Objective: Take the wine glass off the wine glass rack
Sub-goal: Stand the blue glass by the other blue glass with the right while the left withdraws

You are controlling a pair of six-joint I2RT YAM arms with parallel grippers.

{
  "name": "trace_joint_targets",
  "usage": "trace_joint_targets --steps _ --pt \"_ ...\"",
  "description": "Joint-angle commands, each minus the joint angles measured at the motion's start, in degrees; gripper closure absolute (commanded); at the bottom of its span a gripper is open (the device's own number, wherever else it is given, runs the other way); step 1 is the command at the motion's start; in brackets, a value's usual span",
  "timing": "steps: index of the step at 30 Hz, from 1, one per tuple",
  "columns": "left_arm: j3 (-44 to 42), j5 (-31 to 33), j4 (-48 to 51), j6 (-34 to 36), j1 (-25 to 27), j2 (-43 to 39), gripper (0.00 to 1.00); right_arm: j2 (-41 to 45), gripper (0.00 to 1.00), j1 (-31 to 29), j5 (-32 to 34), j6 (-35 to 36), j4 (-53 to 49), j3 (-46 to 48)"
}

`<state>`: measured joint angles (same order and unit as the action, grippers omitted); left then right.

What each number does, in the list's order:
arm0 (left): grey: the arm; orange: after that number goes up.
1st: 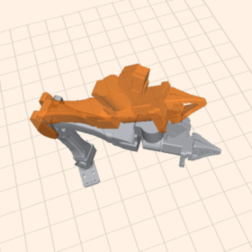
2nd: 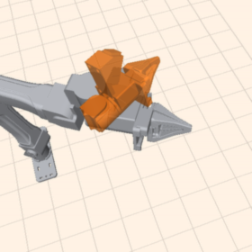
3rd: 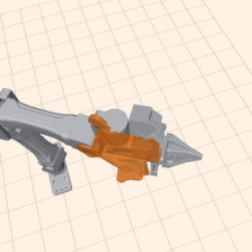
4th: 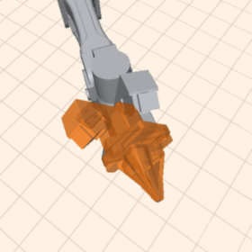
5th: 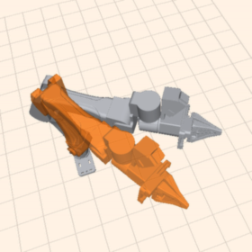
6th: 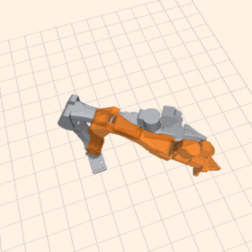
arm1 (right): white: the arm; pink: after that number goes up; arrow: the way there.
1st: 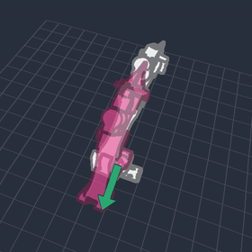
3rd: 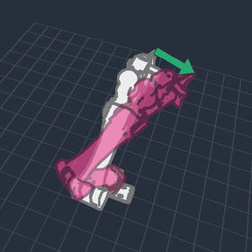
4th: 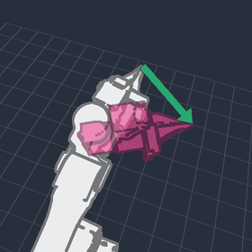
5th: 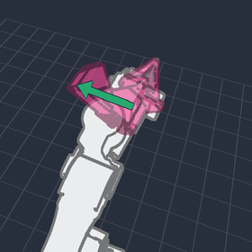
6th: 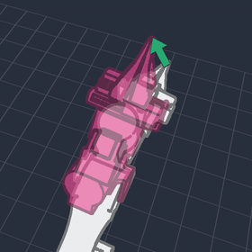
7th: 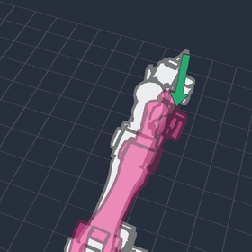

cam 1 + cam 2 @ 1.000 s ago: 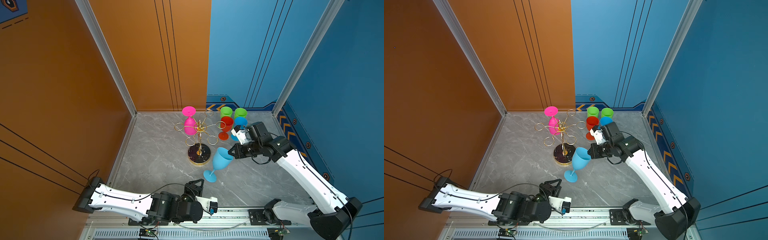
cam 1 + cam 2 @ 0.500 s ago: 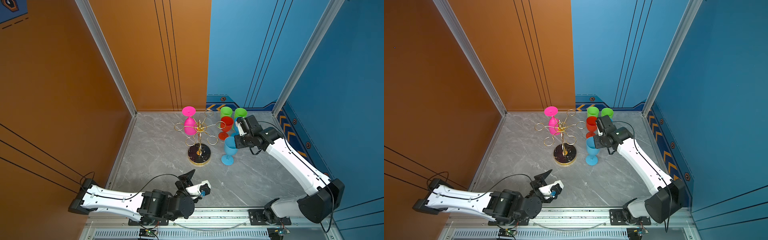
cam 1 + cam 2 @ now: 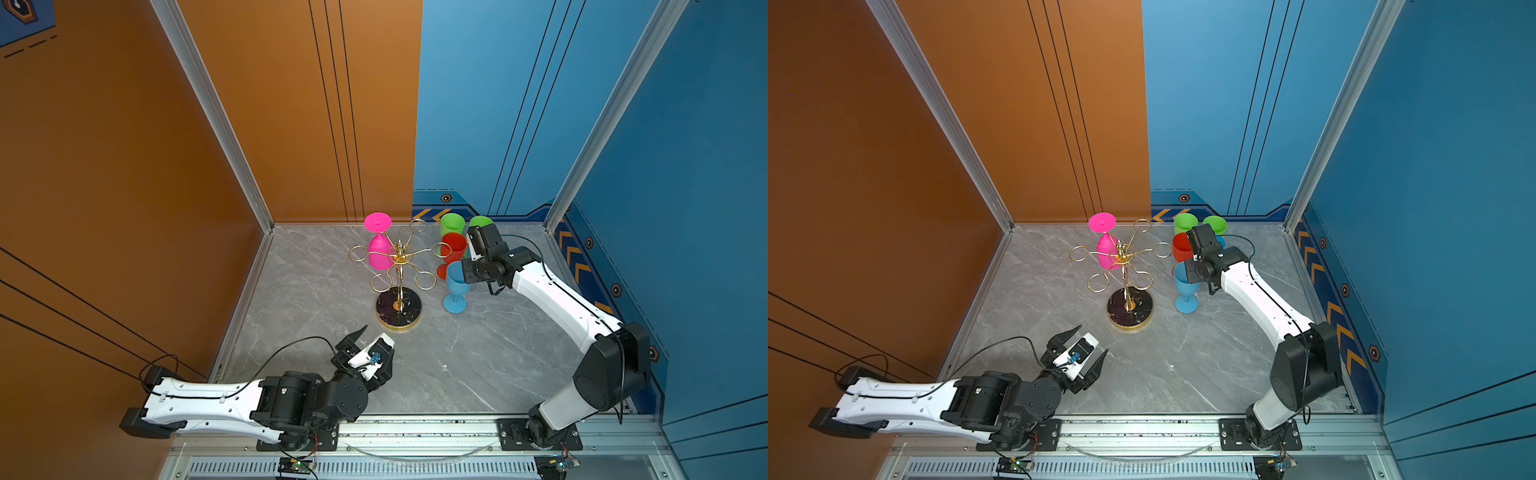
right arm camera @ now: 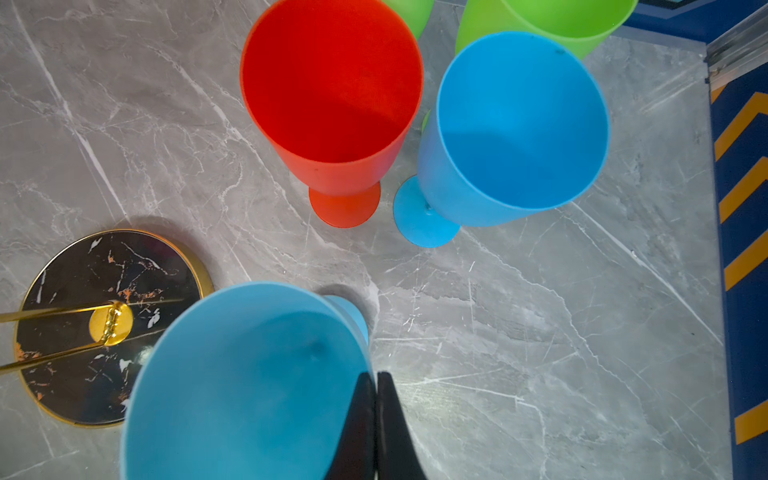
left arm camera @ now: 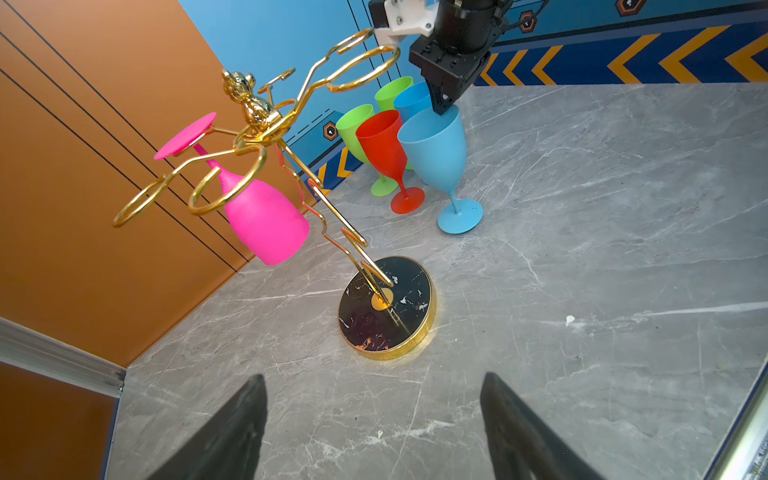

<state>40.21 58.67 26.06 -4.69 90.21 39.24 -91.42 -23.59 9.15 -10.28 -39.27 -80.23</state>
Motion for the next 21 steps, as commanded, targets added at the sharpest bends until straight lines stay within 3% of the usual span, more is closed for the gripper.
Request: trace_joint_targets --steps 1,16,21 --pt "2.0 -1.0 3.2 -3.3 -1.2 -1.7 0.18 -0.7 1.00 0.5 0.8 1.4 4.7 -1.0" --pt "13.1 -10.0 10.5 -7.5 -9.0 -4.8 0.16 -3.1 1.00 1.8 -1.1 1.4 6.8 0.4" --pt "16.1 -10.2 11.5 -8.9 -11.4 -4.7 0.16 -3.5 0.94 1.8 -1.6 1.3 6.8 0.6"
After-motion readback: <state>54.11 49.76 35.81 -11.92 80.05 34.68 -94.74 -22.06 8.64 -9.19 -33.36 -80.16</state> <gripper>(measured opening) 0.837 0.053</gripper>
